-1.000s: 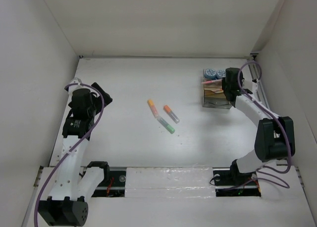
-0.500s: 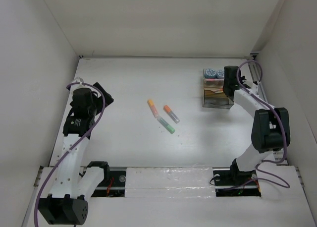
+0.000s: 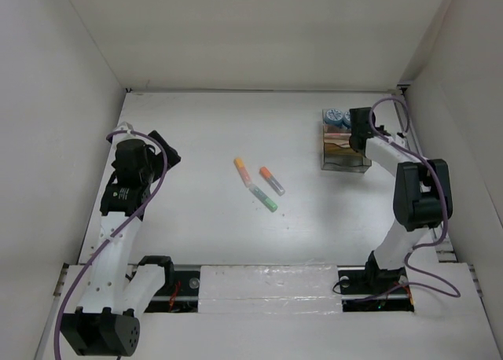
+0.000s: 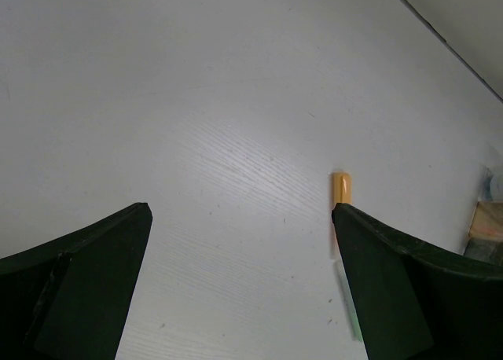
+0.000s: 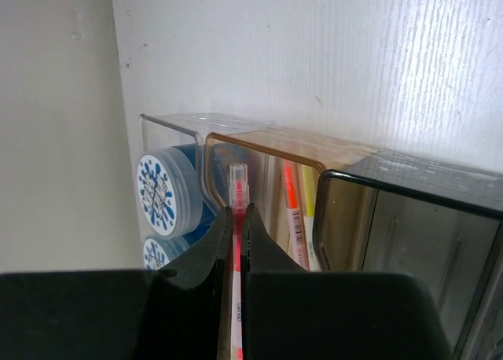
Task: Sort the stationery into containers
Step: Place the stationery into the container
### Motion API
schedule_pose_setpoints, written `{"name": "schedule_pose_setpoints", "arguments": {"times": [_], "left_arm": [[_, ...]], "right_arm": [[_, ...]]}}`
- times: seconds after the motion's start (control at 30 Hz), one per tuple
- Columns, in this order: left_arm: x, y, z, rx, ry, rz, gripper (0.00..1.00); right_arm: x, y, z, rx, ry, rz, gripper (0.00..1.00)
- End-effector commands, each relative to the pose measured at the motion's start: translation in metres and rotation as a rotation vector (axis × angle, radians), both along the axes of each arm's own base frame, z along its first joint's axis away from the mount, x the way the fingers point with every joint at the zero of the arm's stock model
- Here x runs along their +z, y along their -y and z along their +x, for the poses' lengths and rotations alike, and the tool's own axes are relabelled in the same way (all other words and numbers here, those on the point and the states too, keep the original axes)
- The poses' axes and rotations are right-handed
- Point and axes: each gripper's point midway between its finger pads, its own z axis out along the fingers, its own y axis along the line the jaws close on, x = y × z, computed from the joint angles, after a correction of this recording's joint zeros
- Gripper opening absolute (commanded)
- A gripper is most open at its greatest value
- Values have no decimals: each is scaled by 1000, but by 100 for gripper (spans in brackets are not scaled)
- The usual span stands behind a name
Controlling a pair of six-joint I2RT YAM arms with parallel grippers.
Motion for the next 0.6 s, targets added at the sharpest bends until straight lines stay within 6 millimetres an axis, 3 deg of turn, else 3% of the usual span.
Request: {"name": "schedule_pose_setpoints", "arguments": {"times": [0.0, 0.2, 0.27, 0.37, 0.43, 0.57], "left_arm": [[6, 1, 5, -13, 35, 5, 99], [6, 2, 5, -25, 34, 8, 99], [6, 2, 5, -25, 34, 8, 99], [6, 2, 5, -25, 34, 8, 99], [6, 2, 5, -25, 34, 8, 99], [6, 2, 5, -25, 34, 8, 99]], "right_arm": [[8, -3, 9, 5, 23, -10, 0], [-8, -1, 15, 45, -9, -14, 4], [-4, 1, 18, 43, 1, -4, 5], [-4, 1, 18, 48, -5, -10, 15], [-4, 2, 18, 53, -10, -15, 27], [-2, 1, 18, 53, -10, -15, 33]]}}
